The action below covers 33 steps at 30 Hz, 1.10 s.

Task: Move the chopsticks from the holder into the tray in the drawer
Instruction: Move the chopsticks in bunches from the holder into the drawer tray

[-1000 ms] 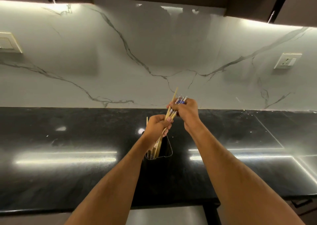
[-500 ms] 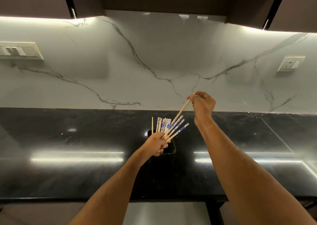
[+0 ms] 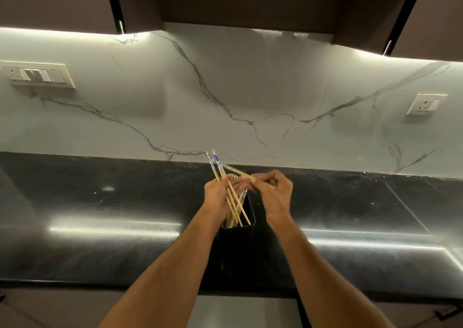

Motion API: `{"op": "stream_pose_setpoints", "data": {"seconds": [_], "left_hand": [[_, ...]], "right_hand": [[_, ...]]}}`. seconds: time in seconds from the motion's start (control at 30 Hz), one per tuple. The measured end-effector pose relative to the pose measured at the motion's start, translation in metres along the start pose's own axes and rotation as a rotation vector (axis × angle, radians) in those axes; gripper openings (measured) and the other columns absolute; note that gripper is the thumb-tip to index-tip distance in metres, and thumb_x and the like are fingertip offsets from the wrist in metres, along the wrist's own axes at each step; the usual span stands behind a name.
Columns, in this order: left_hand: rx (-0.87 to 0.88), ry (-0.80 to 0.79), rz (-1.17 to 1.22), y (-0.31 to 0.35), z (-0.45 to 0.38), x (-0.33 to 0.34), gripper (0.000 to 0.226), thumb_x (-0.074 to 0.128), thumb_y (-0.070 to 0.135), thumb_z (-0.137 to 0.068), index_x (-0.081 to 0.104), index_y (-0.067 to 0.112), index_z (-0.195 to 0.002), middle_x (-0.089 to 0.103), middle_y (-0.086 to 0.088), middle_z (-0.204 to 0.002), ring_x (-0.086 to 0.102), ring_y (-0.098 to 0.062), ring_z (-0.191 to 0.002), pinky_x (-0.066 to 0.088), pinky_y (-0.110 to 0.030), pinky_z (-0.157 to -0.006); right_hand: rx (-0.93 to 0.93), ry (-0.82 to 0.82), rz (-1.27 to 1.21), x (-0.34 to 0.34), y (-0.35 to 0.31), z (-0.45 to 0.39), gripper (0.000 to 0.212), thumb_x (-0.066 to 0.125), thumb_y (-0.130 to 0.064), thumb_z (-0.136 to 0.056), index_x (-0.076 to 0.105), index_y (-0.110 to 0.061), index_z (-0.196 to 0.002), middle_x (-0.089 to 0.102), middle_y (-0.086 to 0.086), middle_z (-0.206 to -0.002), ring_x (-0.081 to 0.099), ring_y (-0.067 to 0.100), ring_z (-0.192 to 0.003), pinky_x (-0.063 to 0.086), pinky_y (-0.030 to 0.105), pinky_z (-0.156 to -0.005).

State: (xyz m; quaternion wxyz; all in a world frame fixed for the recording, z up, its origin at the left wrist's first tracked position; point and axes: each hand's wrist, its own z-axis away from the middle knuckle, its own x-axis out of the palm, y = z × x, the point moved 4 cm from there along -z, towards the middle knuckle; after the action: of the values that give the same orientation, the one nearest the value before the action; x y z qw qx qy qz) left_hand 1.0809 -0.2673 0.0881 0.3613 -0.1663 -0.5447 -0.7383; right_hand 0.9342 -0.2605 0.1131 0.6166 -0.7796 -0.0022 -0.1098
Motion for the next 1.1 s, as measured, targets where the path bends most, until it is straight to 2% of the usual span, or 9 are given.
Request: {"op": "stream_pose_setpoints", "data": {"seconds": [0.13, 0.3, 0.47, 0.6, 0.7, 0.8, 0.93, 1.0, 1.1], "left_hand": [[-0.004, 0.06, 0.099, -0.004, -0.004, 0.0, 0.028, 0.041, 0.008, -0.107, 0.061, -0.01, -0.115, 0.074, -0.029, -0.099, 0.075, -0.039, -0.092, 0.063, -0.047, -0.08], [0.029, 0.107, 0.024, -0.008, -0.005, -0.003, 0.023, 0.045, 0.01, -0.107, 0.064, 0.0, -0.112, 0.078, -0.019, -0.088, 0.077, -0.033, -0.086, 0.063, -0.046, -0.082], [0.11, 0.156, -0.241, -0.009, -0.006, -0.008, 0.025, 0.045, 0.015, -0.107, 0.069, 0.009, -0.103, 0.069, -0.006, -0.073, 0.065, -0.015, -0.057, 0.056, -0.033, -0.055], [0.101, -0.051, -0.346, -0.007, -0.004, -0.014, 0.026, 0.041, 0.012, -0.107, 0.065, 0.003, -0.109, 0.058, -0.004, -0.07, 0.051, -0.012, -0.051, 0.043, -0.027, -0.045], [-0.014, -0.366, -0.471, -0.013, 0.005, -0.022, 0.026, 0.039, 0.012, -0.107, 0.061, -0.001, -0.112, 0.054, -0.005, -0.075, 0.046, -0.013, -0.055, 0.039, -0.025, -0.048], [-0.125, -0.563, -0.689, -0.02, 0.016, -0.03, 0.029, 0.043, 0.018, -0.107, 0.06, -0.002, -0.12, 0.055, -0.002, -0.076, 0.045, -0.011, -0.058, 0.039, -0.023, -0.051], [-0.228, -0.633, -0.815, -0.025, 0.029, -0.028, 0.028, 0.041, 0.016, -0.107, 0.058, 0.001, -0.123, 0.054, 0.0, -0.075, 0.045, -0.01, -0.058, 0.039, -0.023, -0.054], [-0.242, -0.649, -0.863, -0.025, 0.034, -0.029, 0.027, 0.04, 0.018, -0.108, 0.058, 0.001, -0.121, 0.053, 0.0, -0.076, 0.043, -0.01, -0.058, 0.038, -0.024, -0.054], [-0.234, -0.699, -0.949, -0.021, 0.038, -0.034, 0.026, 0.04, 0.019, -0.109, 0.059, 0.003, -0.115, 0.053, -0.001, -0.079, 0.041, -0.009, -0.058, 0.036, -0.022, -0.053]], "right_hand": [[0.04, 0.063, 0.152, -0.002, 0.026, 0.021, 0.012, 0.08, 0.001, -0.078, 0.071, -0.005, -0.08, 0.075, 0.01, -0.074, 0.075, 0.026, -0.069, 0.064, 0.045, -0.07], [0.069, -0.017, 0.389, 0.003, 0.04, 0.031, 0.017, 0.086, -0.006, -0.075, 0.073, -0.017, -0.078, 0.075, -0.001, -0.071, 0.074, 0.012, -0.065, 0.064, 0.036, -0.067], [0.129, -0.273, 0.484, 0.017, 0.043, 0.034, 0.01, 0.081, -0.01, -0.081, 0.078, -0.015, -0.089, 0.077, -0.002, -0.074, 0.076, 0.013, -0.069, 0.064, 0.044, -0.069], [0.042, -0.267, 0.519, 0.008, 0.02, 0.016, 0.004, 0.08, -0.021, -0.084, 0.079, -0.019, -0.087, 0.077, -0.005, -0.078, 0.074, 0.011, -0.074, 0.063, 0.039, -0.077], [0.063, -0.124, 0.325, -0.006, -0.008, -0.015, 0.03, 0.071, -0.029, -0.092, 0.068, -0.016, -0.118, 0.075, -0.004, -0.097, 0.072, 0.011, -0.091, 0.06, 0.038, -0.089], [0.088, -0.273, 0.366, -0.001, -0.025, -0.034, 0.05, 0.061, -0.041, -0.097, 0.048, -0.019, -0.14, 0.07, -0.007, -0.109, 0.067, 0.011, -0.101, 0.054, 0.033, -0.09], [0.057, -0.388, 0.595, 0.01, -0.021, -0.031, 0.045, 0.048, -0.044, -0.102, 0.066, -0.006, -0.116, 0.072, 0.012, -0.102, 0.07, 0.011, -0.087, 0.058, 0.037, -0.085], [0.101, -0.363, 0.563, 0.003, -0.016, -0.029, 0.046, 0.046, -0.046, -0.102, 0.072, -0.008, -0.101, 0.075, 0.013, -0.091, 0.073, 0.015, -0.08, 0.059, 0.037, -0.087], [0.218, -0.261, 0.395, -0.02, -0.015, -0.033, 0.053, 0.042, -0.051, -0.101, 0.069, -0.007, -0.105, 0.076, 0.012, -0.098, 0.074, 0.024, -0.088, 0.058, 0.04, -0.09]]}}
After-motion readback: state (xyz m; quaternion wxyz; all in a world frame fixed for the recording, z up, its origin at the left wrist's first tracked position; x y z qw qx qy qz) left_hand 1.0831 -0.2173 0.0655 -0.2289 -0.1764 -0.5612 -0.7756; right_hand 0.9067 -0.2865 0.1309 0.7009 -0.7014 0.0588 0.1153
